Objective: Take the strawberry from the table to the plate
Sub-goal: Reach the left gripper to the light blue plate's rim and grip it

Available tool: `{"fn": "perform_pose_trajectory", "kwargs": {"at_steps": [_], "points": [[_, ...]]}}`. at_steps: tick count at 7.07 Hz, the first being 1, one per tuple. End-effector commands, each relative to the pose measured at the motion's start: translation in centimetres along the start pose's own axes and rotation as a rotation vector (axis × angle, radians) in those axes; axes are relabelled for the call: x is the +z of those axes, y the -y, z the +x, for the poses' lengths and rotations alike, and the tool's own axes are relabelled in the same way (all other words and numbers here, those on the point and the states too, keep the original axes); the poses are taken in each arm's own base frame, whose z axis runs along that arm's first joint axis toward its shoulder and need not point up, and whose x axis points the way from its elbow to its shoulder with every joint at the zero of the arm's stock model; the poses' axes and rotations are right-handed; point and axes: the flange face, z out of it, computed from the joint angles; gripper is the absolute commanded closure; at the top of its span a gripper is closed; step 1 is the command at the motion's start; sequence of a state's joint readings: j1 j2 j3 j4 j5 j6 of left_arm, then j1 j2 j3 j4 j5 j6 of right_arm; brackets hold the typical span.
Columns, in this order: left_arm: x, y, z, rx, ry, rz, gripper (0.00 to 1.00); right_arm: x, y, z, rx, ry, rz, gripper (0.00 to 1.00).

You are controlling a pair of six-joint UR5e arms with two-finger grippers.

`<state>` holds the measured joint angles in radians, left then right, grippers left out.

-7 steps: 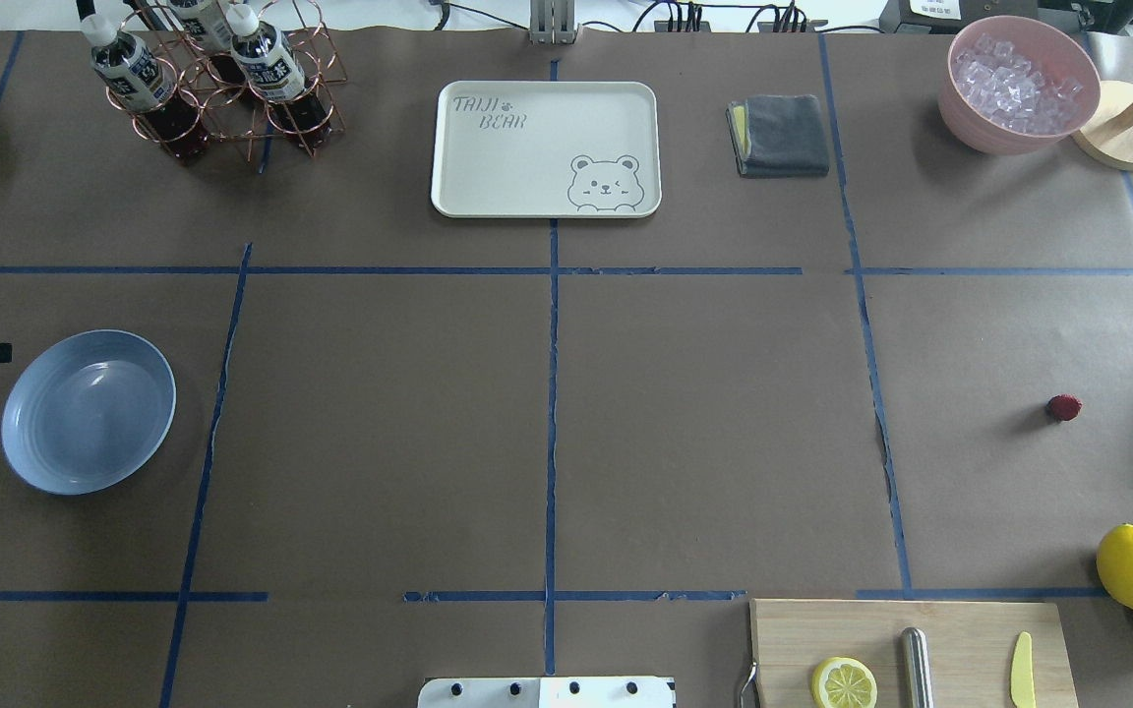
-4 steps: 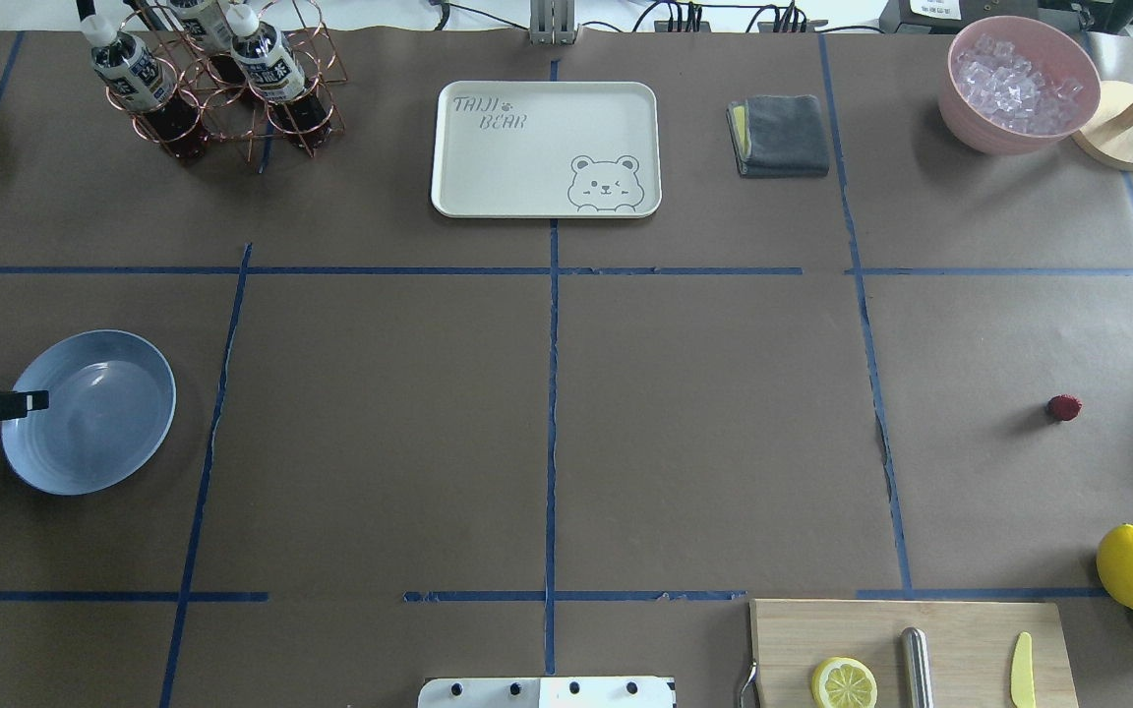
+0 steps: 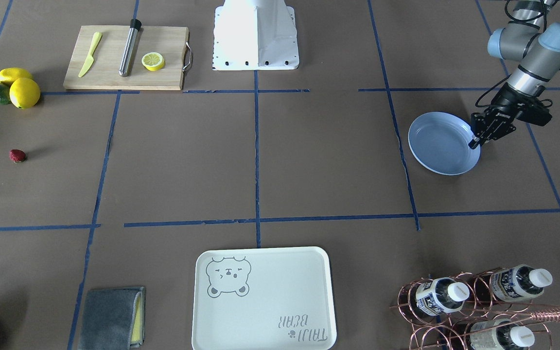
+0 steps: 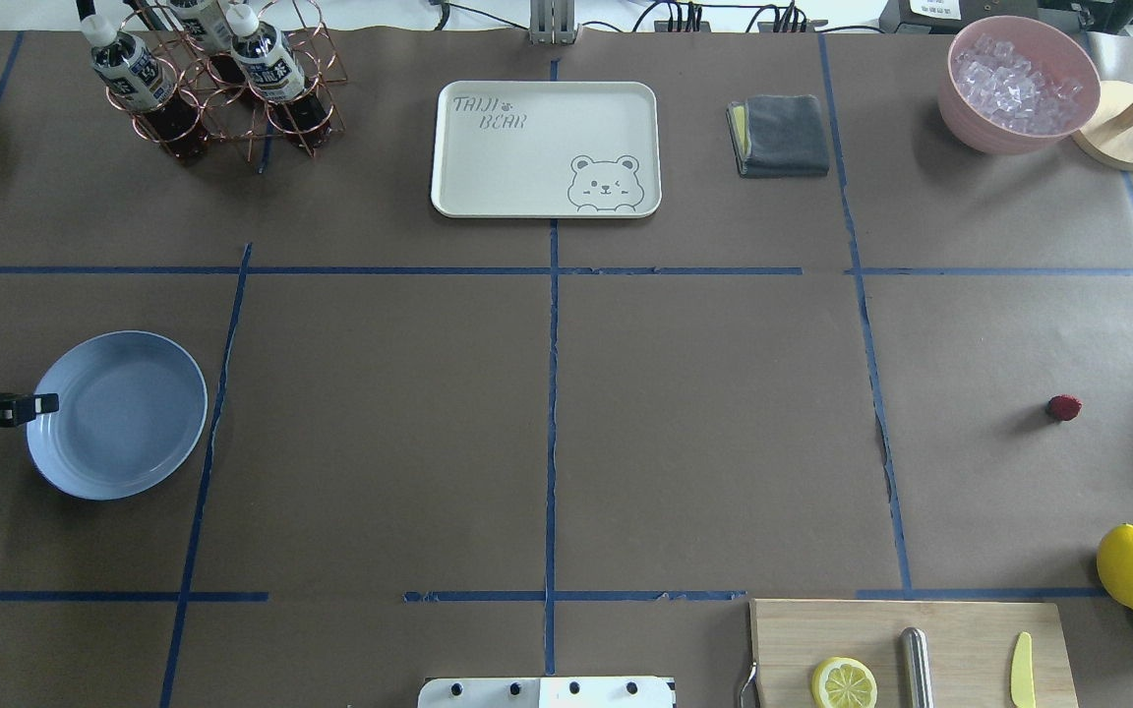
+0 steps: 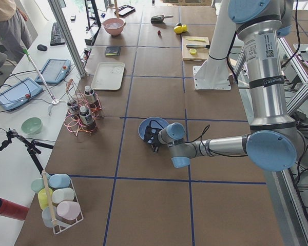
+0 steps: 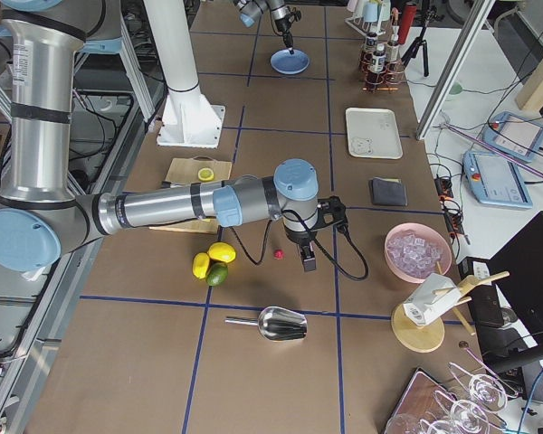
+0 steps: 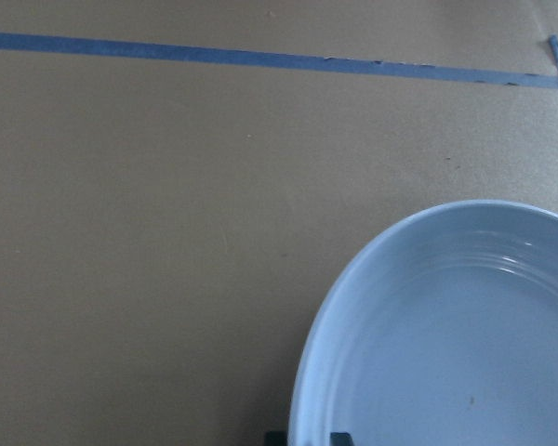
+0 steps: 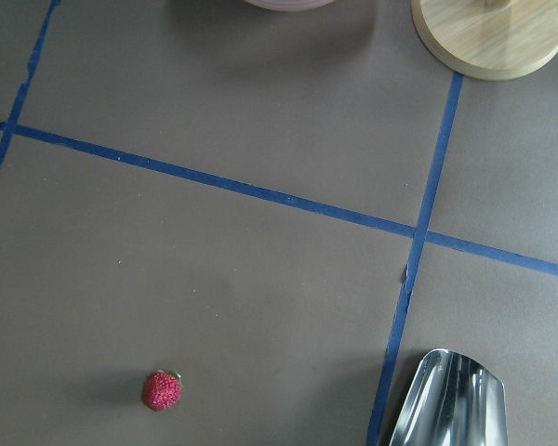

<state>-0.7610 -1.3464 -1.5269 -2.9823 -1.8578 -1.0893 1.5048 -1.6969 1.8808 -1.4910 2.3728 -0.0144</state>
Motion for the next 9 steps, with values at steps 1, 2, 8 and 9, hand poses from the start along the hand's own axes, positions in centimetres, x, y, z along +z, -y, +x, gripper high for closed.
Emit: {"fn": "perform_pose_trajectory", "kwargs": {"at_steps": [1,2,8,9], "points": [[-1.7,2.6,7.0,0.011,-0.067,-0.017,1.0,0.1,-0.4,0.1,0.005,0.003,-0.004,0.0],[-1.8,5.5,12.8,0.001,-0.07,-0.016,1.0,0.0,-0.6,-0.1,0.004,0.003,-0.003,0.0],[14.1,5.5,43.8,0.063,-0.176,-0.105,1.0,0.0,-1.1,0.0,0.008,0.003,-0.003,0.0],[14.5,5.3,43.6,0.063,-0.169,-0.109,1.0,0.0,-1.1,0.0,0.01,0.003,-0.003,0.0]]}}
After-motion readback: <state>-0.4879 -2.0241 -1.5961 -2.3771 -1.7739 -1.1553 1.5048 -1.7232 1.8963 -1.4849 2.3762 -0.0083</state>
